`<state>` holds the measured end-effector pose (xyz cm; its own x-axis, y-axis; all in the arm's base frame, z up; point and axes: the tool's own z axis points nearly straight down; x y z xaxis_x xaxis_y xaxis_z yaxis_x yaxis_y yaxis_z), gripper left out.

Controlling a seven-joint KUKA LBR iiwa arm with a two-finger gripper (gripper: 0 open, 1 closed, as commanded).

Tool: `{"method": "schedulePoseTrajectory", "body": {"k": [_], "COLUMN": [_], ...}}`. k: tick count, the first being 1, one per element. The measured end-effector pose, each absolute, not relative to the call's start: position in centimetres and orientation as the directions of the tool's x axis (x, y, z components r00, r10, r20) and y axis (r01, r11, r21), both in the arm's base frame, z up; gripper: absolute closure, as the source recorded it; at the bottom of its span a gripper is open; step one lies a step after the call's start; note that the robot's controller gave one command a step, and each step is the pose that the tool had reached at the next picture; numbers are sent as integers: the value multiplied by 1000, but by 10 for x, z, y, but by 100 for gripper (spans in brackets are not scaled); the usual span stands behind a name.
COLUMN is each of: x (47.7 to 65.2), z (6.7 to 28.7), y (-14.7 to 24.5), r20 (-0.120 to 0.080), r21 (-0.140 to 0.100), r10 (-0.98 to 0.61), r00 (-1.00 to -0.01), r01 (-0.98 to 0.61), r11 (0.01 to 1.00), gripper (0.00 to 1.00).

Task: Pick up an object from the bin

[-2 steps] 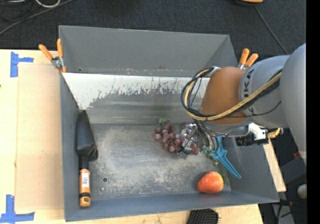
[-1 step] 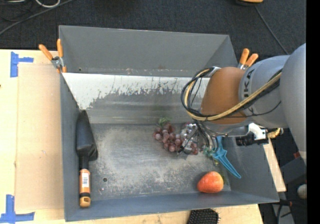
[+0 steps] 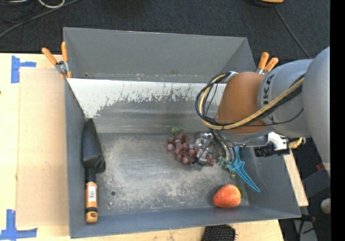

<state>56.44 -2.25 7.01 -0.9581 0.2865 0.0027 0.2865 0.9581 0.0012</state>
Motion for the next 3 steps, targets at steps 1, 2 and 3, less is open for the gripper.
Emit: {"method": "schedulePoseTrajectory", "body": {"k": [1,2,3], "x": [562,563,562], "z": [108,135,150], "y": [-22,-23,-23], "r20": [12,6,11], "r21": [0,2,1], "r10": [286,285,285], "r00": [-958,-958,-958], "r01": [286,285,285], "r11": [958,958,959], "gripper": [100,100,100]}}
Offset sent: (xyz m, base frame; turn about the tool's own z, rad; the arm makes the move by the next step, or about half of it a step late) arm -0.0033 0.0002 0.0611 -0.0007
